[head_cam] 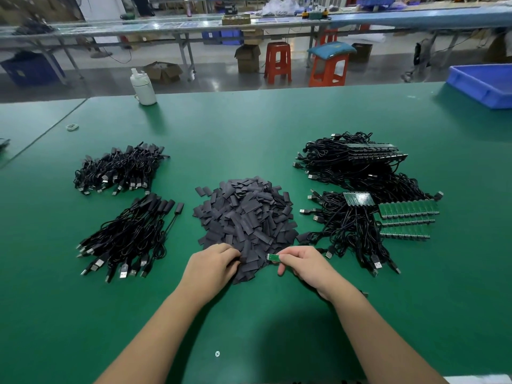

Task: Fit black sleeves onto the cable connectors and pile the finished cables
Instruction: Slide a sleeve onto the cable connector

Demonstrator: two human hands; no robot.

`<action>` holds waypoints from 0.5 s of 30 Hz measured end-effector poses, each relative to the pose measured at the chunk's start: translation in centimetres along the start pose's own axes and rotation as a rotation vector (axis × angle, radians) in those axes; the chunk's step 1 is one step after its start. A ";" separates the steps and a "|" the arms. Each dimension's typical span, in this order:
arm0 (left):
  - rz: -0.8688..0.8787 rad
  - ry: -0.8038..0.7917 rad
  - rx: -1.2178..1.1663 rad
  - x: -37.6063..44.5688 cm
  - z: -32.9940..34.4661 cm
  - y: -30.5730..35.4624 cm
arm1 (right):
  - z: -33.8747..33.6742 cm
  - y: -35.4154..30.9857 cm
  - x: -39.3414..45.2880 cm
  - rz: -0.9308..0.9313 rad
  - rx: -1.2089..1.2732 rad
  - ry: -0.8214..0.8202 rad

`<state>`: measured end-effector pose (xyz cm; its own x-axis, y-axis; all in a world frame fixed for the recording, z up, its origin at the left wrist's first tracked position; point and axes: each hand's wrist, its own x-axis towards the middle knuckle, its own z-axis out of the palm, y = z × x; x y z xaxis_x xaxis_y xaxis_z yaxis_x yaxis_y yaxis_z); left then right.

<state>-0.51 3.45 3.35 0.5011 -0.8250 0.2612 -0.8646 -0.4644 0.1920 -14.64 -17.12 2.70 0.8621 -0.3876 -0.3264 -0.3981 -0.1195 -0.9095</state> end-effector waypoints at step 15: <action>-0.375 -0.129 -0.680 0.5 0.4 3.2 | -0.2 0.5 0.5 0.013 0.032 -0.028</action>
<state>-3.03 1.40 3.74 0.7105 -0.7026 -0.0389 -0.4059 -0.4545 0.7929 -14.45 -17.50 2.16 0.8656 -0.3630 -0.3449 -0.3994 -0.0850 -0.9128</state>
